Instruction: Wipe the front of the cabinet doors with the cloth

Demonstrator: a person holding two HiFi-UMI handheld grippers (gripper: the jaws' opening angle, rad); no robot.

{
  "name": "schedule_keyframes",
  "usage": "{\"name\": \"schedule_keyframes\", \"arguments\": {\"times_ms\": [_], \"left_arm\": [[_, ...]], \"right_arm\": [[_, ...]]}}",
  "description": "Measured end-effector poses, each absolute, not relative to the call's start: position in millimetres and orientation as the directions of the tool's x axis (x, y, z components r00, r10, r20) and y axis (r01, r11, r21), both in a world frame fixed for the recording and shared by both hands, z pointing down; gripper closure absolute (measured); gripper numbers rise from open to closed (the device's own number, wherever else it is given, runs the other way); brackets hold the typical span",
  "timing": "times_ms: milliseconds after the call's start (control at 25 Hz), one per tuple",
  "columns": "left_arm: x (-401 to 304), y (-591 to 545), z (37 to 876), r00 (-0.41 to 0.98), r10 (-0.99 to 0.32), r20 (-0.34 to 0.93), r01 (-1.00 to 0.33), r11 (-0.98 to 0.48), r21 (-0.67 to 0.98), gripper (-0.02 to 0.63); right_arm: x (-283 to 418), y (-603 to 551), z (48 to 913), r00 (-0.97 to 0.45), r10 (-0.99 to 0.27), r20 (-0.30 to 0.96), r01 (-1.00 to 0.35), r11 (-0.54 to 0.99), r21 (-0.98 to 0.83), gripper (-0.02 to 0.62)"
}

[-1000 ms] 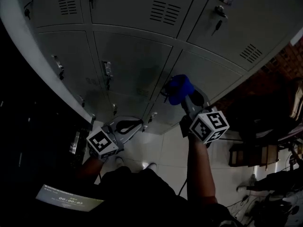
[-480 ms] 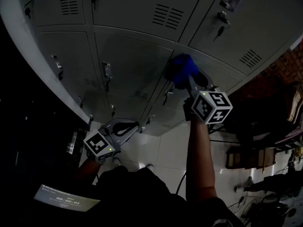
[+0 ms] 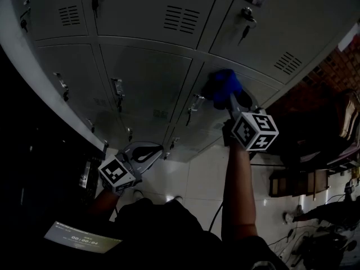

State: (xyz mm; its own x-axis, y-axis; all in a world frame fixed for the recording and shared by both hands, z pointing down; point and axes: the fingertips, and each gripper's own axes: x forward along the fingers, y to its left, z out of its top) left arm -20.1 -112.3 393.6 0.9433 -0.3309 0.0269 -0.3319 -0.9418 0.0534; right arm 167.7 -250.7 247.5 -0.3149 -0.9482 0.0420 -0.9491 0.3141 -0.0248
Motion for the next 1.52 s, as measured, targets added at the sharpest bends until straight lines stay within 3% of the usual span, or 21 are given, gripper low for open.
{"name": "schedule_keyframes", "arguments": {"times_ms": [1000, 1240, 1520], "left_arm": [[27.7, -101.2, 395.8, 0.961, -0.276, 0.032, -0.278, -0.958, 0.064, 0.604], [21.6, -99.3, 395.0, 0.959, -0.283, 0.025, -0.284, -0.957, 0.063, 0.604], [5.1, -99.3, 395.6, 0.953, -0.303, 0.025, -0.304, -0.950, 0.066, 0.604]], "right_arm": [[358.4, -202.2, 250.6, 0.023, -0.999, 0.050, -1.000, -0.024, -0.019, 0.526], [340.5, -192.5, 252.1, 0.014, -0.999, 0.031, -0.999, -0.015, -0.031, 0.526], [236.7, -198.4, 274.5, -0.172, -0.984, 0.036, -0.983, 0.168, -0.079, 0.526]]}}
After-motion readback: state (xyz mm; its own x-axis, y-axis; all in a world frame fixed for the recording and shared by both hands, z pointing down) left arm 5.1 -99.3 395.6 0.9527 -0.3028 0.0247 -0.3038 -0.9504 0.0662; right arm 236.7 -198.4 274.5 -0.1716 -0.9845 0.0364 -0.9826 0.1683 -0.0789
